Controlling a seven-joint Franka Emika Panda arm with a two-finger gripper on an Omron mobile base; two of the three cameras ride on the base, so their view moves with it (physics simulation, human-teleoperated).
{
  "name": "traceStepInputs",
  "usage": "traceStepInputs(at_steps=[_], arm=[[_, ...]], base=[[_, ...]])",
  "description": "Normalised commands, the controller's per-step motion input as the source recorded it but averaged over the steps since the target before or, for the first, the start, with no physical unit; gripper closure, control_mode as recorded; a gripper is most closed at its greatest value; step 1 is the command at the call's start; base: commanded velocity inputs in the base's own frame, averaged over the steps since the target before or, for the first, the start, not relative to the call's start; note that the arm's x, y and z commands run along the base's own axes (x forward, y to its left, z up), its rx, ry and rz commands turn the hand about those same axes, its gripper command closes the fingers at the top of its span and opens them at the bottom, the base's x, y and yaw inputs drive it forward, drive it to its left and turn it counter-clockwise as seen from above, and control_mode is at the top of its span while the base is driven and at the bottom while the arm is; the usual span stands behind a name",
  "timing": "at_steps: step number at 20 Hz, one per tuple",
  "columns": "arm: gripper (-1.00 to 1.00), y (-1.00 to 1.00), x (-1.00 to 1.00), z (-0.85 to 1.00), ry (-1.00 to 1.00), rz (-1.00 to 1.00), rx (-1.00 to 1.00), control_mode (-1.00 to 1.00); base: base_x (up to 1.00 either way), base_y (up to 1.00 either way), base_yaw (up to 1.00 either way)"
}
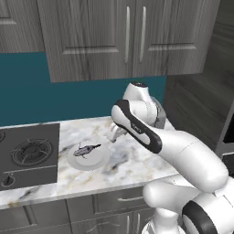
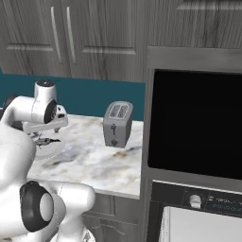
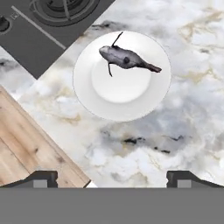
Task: Place the fish on the top rack of the oven, and slide the tray back inside. Close the oven door.
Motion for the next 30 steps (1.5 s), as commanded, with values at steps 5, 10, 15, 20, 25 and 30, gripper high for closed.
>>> traceStepInputs(at_steps=[5, 10, 15, 20, 25, 30], arm=[[-1.00, 0.57, 0.07, -0.36, -0.01, 0.45, -0.03, -1.00], [-1.00, 0.52, 0.16, -0.29, -0.04, 0.41, -0.07, -1.00], [-1.00, 0.27, 0.24, -0.01, 0.00, 0.30, -0.08, -1.00], [-1.00, 0.19, 0.27, -0.02, -0.03, 0.21, -0.10, -1.00], [-1.00, 0.05, 0.18, -0.25, -0.19, 0.11, -0.10, -1.00], [-1.00, 0.00, 0.21, -0.49, -0.23, 0.04, -0.07, -1.00]], base=[[0.00, 0.00, 0.00], [0.00, 0.00, 0.00], [0.00, 0.00, 0.00], [0.00, 0.00, 0.00], [0.00, 0.00, 0.00], [0.00, 0.00, 0.00]])
